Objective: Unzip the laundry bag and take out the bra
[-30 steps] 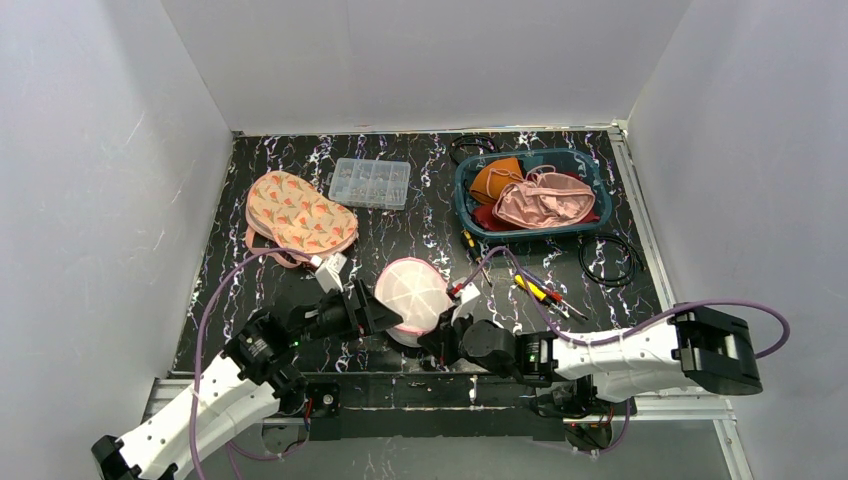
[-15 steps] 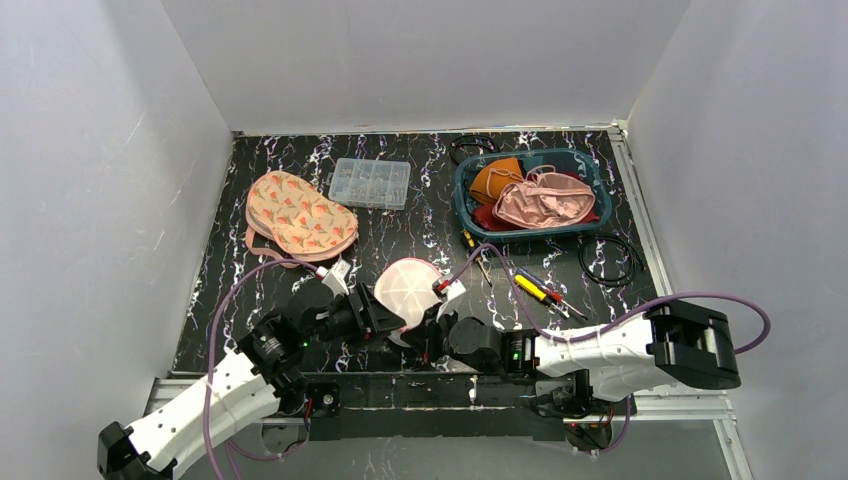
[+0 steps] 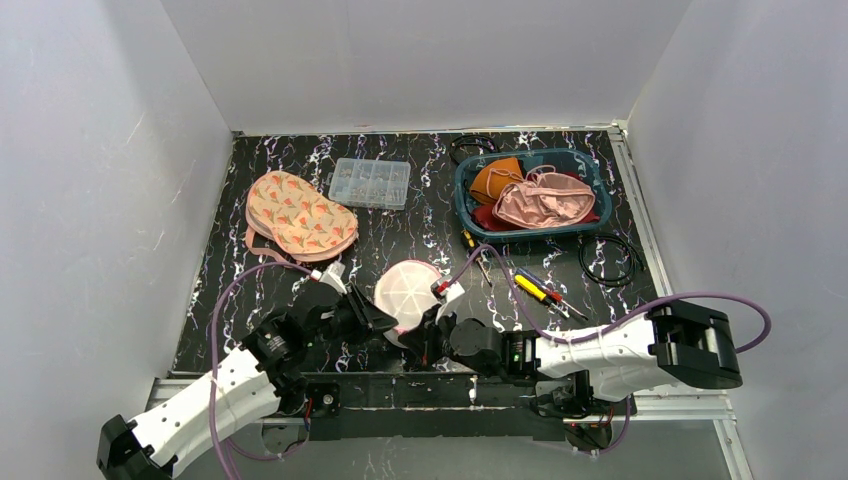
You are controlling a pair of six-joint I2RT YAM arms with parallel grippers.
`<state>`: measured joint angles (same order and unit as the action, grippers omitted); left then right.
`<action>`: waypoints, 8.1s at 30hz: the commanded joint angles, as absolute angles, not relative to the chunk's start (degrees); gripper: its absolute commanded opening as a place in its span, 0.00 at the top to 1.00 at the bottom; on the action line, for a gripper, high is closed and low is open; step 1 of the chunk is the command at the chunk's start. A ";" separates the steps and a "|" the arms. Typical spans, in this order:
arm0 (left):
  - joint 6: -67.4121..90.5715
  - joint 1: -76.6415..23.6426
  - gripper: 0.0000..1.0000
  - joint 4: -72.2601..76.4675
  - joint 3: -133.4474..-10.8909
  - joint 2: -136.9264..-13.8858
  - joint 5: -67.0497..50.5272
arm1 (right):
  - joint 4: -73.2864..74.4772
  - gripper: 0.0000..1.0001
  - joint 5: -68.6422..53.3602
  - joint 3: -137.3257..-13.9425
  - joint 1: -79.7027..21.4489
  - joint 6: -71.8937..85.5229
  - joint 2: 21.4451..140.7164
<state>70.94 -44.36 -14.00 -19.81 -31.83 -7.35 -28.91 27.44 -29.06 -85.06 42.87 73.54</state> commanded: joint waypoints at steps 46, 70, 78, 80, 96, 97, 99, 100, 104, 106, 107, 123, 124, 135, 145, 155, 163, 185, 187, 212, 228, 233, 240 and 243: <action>46.27 -36.96 0.89 -7.53 -35.03 -56.29 -23.94 | -12.17 0.99 35.60 -25.30 -86.14 41.42 57.79; 60.67 -40.93 0.33 -19.79 -28.48 -33.49 -15.31 | -21.34 0.99 28.76 -35.39 -86.22 39.38 73.83; 58.92 -41.79 0.43 -14.70 -28.49 -42.61 -14.34 | -21.36 0.99 28.46 -35.49 -86.17 39.34 73.47; 58.83 -41.84 0.49 -13.87 -28.48 -43.46 -13.65 | -21.27 0.99 28.23 -35.31 -86.28 39.34 73.38; 57.45 -41.77 1.00 -12.95 -31.26 -45.52 -10.89 | -14.30 0.99 32.20 -33.87 -86.26 39.46 66.14; 56.91 -41.82 1.00 -13.57 -31.82 -45.50 -10.71 | -12.77 0.99 32.89 -33.78 -86.25 39.40 64.95; 55.98 -41.81 1.00 -14.57 -32.75 -45.44 -10.39 | -10.11 0.99 34.48 -33.11 -86.19 39.33 62.49; 55.72 -41.76 1.00 -14.60 -33.00 -45.37 -10.37 | -9.15 0.99 35.50 -32.66 -86.22 39.04 61.31; 54.88 -41.70 1.00 -14.62 -34.13 -45.95 -10.35 | -2.63 0.99 39.25 -32.83 -86.22 38.08 57.32; 54.43 -41.75 1.00 -14.52 -34.67 -46.62 -10.49 | -0.24 0.99 40.81 -32.89 -86.21 38.01 55.90; 54.14 -41.75 1.00 -14.21 -34.71 -46.93 -10.73 | 1.83 0.99 41.39 -32.88 -86.18 38.07 55.11; 52.46 -38.93 0.95 -12.07 -32.62 -46.69 -14.57 | 3.21 0.99 41.65 -28.09 -86.04 41.81 51.92; 52.39 -38.92 0.86 -12.42 -32.59 -46.20 -15.10 | 2.16 0.99 40.84 -28.15 -86.01 41.31 51.89; 56.90 -39.30 0.31 -29.92 -33.00 -32.01 -16.98 | -8.56 0.99 33.45 -32.04 -86.01 39.32 59.15; 67.51 -40.64 0.29 -32.82 -26.44 -19.06 -18.45 | -16.56 0.99 28.18 -37.75 -86.04 37.10 71.07; 66.53 -40.93 0.31 -27.28 -28.10 -27.32 -11.55 | -18.41 0.99 25.23 -40.70 -85.98 35.86 75.58; 62.70 -41.04 0.51 -19.76 -29.99 -40.04 -10.58 | -16.23 0.99 26.73 -38.85 -85.97 36.40 72.25; 58.08 -40.88 1.00 -23.12 -32.42 -38.02 -6.24 | -2.36 0.99 35.73 -36.29 -86.00 38.39 62.21; 56.43 -40.24 1.00 -22.24 -33.17 -39.21 -7.68 | -0.77 0.99 37.17 -35.88 -86.03 38.39 60.77; 49.14 -33.57 0.30 -30.68 -36.88 -39.51 -18.30 | -10.25 0.99 32.89 -34.90 -85.97 37.93 65.66; 56.30 -33.66 0.26 -44.13 -32.13 -20.66 -20.44 | -18.33 0.99 24.14 -47.09 -85.96 34.53 82.72; 59.17 -33.66 0.28 -40.46 -29.36 -21.45 -18.78 | -21.15 0.99 21.84 -46.96 -86.13 35.21 84.10; 62.04 -33.66 0.41 -32.71 -26.45 -27.09 -13.87 | -19.58 0.99 21.89 -44.98 -86.12 35.71 81.71; 62.39 -33.62 0.50 -29.42 -26.12 -30.71 -12.91 | -18.63 0.99 22.65 -43.67 -86.22 36.18 79.90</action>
